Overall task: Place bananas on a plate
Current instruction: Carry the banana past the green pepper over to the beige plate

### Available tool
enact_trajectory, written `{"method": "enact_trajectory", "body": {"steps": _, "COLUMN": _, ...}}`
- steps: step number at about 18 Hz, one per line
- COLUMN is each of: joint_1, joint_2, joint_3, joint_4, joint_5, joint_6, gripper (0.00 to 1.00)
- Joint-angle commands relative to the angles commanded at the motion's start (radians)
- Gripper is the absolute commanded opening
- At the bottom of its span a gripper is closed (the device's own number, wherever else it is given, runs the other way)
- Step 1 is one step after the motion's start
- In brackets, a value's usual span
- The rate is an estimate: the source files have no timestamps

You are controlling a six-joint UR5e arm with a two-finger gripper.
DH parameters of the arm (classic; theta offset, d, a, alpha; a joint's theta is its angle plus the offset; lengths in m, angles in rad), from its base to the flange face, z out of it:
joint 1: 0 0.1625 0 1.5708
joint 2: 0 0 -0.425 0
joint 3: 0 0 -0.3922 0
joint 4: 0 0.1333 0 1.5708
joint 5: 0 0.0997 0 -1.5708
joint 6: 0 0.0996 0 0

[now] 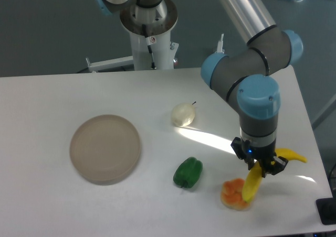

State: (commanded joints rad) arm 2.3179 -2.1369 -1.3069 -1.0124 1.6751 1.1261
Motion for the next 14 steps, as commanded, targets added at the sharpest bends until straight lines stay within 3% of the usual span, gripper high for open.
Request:
{"method": "enact_trajectory", "body": {"steps": 4, "joint_1": -0.034, "joint_2": 0.058, "joint_3": -0.101, "joint_4": -0.002, "joint_5": -0.031, "joint_6": -0.127, "gripper": 0.30}}
{"method": "enact_trajectory", "body": {"steps": 8, "joint_1": -0.107, "joint_2": 0.161, "joint_3": -0.204, "joint_4": -0.032, "joint_5": -0.055, "joint_6": -0.253, "gripper": 0.30}}
{"method": "enact_trajectory", "body": {"steps": 14, "joint_1": -0.250, "joint_2": 0.221, "joint_3": -0.256, "joint_4": -0.083, "joint_5": -0.077, "joint_6": -0.501, "gripper": 0.30}}
